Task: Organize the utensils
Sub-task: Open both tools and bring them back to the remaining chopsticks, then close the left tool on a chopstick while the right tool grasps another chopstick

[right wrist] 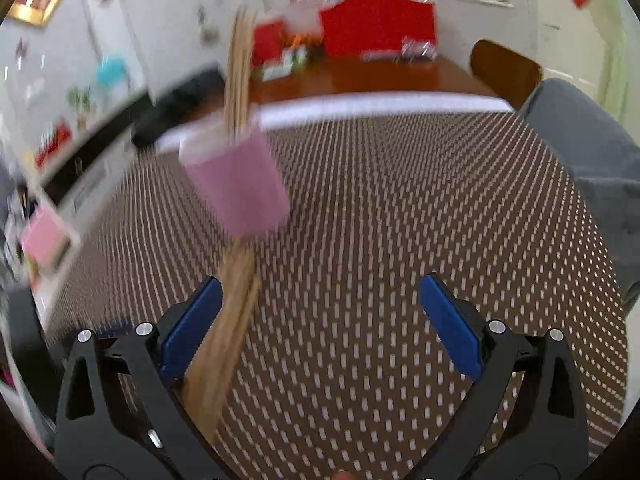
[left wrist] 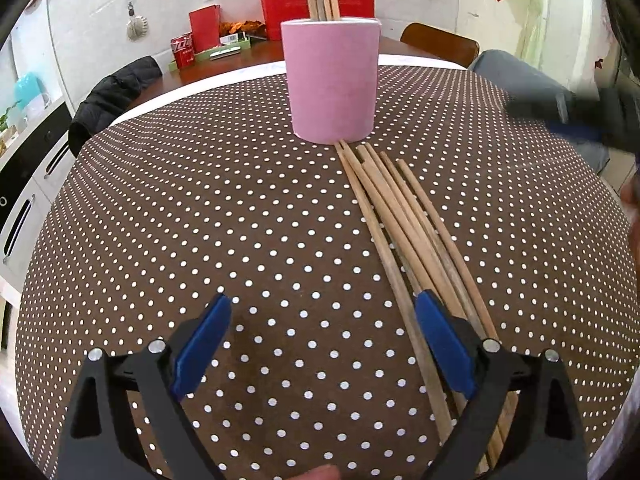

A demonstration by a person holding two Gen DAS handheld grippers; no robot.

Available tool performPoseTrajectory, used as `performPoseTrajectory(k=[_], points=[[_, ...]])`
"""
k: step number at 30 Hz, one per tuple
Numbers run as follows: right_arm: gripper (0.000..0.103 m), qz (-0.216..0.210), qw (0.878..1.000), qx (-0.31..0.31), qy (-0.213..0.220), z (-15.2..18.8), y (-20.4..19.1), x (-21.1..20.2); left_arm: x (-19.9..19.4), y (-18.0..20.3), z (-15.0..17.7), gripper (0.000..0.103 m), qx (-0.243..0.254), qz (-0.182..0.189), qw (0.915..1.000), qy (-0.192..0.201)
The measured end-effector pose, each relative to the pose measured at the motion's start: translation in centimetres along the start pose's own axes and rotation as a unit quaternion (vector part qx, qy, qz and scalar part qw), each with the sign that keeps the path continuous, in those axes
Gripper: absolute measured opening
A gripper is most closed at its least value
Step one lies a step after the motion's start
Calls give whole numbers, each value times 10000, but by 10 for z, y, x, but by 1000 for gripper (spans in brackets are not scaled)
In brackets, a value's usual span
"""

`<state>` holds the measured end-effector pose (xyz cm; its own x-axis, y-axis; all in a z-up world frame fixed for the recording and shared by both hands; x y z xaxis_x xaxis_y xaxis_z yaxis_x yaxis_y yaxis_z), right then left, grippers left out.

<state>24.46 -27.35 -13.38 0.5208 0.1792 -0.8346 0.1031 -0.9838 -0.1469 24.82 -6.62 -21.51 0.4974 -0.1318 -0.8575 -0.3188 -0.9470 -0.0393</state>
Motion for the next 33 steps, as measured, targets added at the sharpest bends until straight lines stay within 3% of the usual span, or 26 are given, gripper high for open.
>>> performPoseTrajectory(k=[6, 14, 24, 29, 33], points=[[97, 136, 9982, -312, -496, 38, -17, 14, 4, 5, -3, 93, 68, -157, 9998, -66], [97, 102, 9960, -554, -692, 55, -39, 32, 1, -12, 0, 93, -296, -275, 9991, -93], [97, 686, 9914, -903, -658, 55, -46, 35, 0, -29, 8, 93, -489, -224, 9985, -129], [85, 662, 9922, -836, -644, 55, -44, 30, 2, -26, 5, 93, -422, -189, 9988, -137], [71, 544, 9927, -871, -636, 40, -49, 37, 5, -15, -10, 93, -96, -428, 9987, -266]])
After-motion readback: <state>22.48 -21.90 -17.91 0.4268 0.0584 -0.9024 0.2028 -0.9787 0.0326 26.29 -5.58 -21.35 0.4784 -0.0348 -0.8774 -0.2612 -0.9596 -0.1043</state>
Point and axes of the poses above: each gripper's, at about its wrist camera, not at the fingertips, and x roughly the way its jaws point, y to its right, z to its underside, the point moved 2 cm from there along x, roughly the way its jaws point, and after that the axes turned 7 degrees about -y, right-handed, at the moved point
